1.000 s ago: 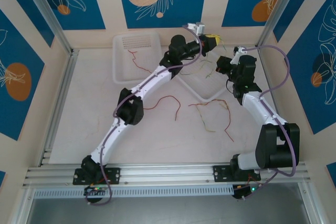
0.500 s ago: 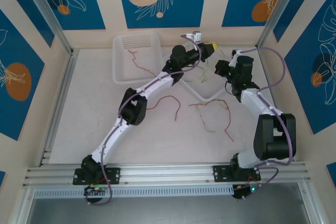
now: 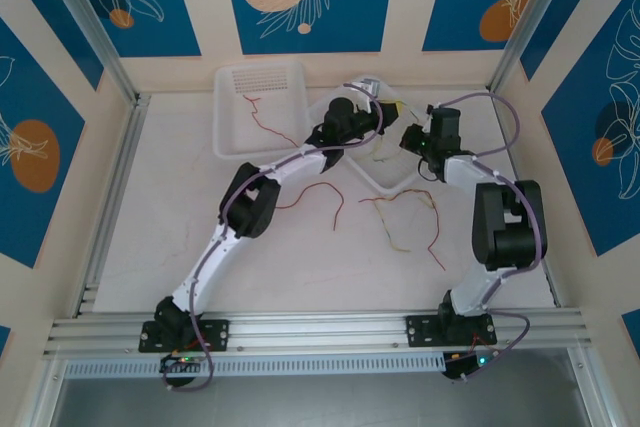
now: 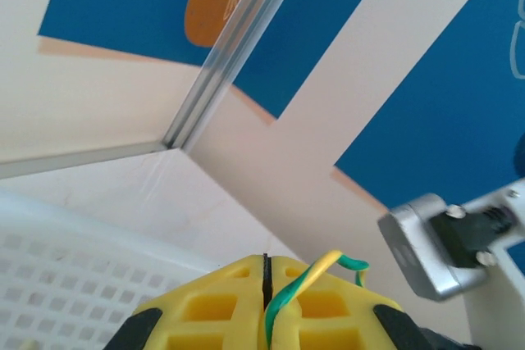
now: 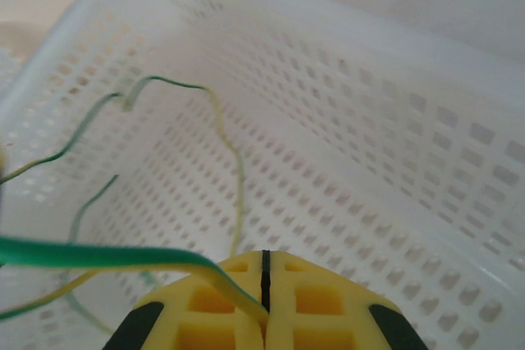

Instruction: Untangle the cables

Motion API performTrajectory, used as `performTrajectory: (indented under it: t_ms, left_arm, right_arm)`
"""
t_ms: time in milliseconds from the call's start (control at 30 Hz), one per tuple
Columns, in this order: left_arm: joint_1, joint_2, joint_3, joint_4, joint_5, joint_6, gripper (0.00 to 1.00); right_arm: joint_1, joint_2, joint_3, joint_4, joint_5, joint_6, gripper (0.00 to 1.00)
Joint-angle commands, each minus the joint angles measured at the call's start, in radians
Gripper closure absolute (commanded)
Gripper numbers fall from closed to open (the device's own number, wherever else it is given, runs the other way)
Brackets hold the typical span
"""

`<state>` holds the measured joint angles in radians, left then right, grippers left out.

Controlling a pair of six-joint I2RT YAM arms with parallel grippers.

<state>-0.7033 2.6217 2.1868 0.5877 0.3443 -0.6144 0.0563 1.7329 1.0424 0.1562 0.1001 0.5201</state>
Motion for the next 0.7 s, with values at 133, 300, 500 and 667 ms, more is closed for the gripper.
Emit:
performTrajectory:
  t_ms: [133,300,500,667]
  left_arm:
    - [-0.013,-0.095,-0.095,-0.286,-0.118,0.106,1.0]
    - [-0.01,-0.076,-0.008,-0.386,-0.116,0.118,1.0]
    - [-0.01,-0.061,0.139,-0.504,-0.112,0.186,0.73]
    - [-0.009,-0.077,0.187,-0.561,-0.154,0.248,0.83]
  right_arm:
    - [0.023,0.096,0.103,-0.09,0.07,0.033,1.0]
    - [0.025,0.078,0.137,-0.153,0.088,0.052,1.0]
    - [0.025,-0.014,0.174,-0.26,0.116,0.057,0.73]
    - [0.023,-0.118,0.216,-0.374,0.153,0.047,0.5]
